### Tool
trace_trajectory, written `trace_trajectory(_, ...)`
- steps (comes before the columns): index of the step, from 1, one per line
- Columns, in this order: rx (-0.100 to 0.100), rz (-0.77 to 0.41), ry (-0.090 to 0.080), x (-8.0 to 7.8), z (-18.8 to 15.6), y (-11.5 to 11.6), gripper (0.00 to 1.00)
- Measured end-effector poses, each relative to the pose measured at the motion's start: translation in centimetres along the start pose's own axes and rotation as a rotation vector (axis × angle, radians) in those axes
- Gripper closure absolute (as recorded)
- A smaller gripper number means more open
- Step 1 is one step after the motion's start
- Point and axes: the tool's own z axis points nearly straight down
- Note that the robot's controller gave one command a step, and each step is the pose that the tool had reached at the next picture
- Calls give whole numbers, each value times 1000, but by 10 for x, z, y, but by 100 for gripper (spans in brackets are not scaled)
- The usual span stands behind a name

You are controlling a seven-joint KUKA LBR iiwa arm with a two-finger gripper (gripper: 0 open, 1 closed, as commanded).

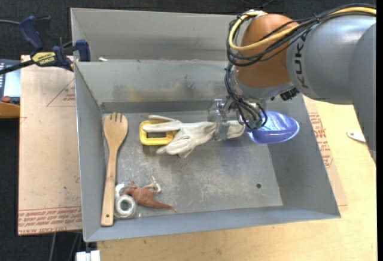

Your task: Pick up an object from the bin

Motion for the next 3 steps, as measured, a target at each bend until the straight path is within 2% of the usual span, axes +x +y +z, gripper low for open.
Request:
trace_trajectory(1,0,-20,8,7,5,-5,100)
trace_trajectory(2,-2,-5,-1,11,-24,0,0)
trace_trajectory(3,-2,-5,0,12,-23,0,0)
